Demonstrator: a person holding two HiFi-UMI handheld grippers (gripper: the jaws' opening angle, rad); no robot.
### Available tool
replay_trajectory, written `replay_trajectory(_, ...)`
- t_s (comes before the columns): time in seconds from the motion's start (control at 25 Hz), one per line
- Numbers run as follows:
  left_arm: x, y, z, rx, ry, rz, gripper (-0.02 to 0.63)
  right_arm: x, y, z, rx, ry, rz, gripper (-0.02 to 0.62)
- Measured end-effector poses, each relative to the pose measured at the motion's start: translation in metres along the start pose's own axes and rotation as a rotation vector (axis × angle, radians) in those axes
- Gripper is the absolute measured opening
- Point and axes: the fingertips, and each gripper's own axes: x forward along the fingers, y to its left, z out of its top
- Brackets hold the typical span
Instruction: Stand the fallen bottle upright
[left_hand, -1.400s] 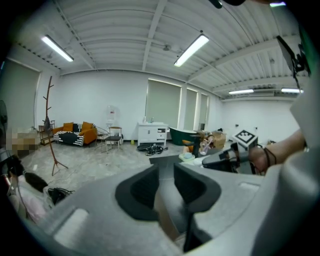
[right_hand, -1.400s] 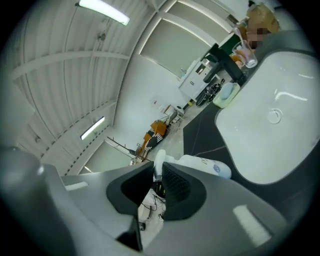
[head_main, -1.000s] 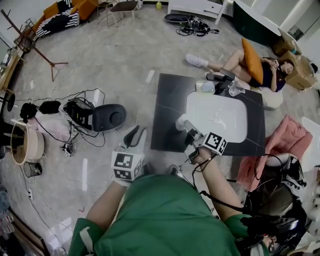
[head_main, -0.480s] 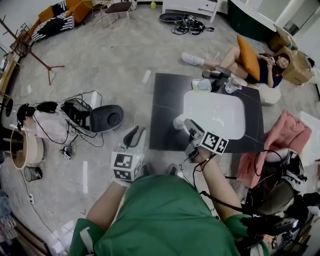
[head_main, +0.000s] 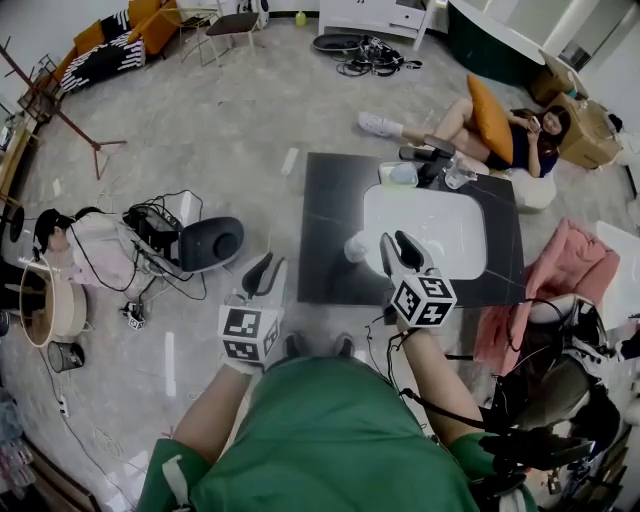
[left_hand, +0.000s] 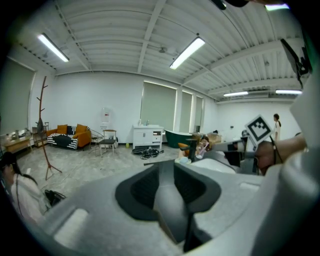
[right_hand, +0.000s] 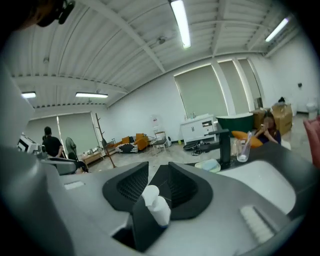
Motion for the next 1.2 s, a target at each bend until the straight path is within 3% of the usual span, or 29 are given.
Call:
replay_trajectory(0.24,0.006,-0.004,0.031,0.034,-0.051,-0.013,0.094,-0.017,0.025,0.035,-0.197,-0.075,-0.009,0.118)
replay_trajectory(0.48,0.008,-0.001,0.092,0.076,-0.159,0.011,0.086,-0.033,0.057,0.074,-0.344,-0.151,0.03,0.1)
replay_trajectory(0.84,-0.008,-0.022,0.167,0.124,-0.309,-0.023,0.078,-0.062,0.076,0.127,-0.351,-0.262,0.049,0.089)
replay_trajectory(1.2,-0.024,-0.041,0.204,0.156,-0.409,-0.049,0.063,-0.088,0.08,0.165,-0.488,-0.356,-0.011,0.032)
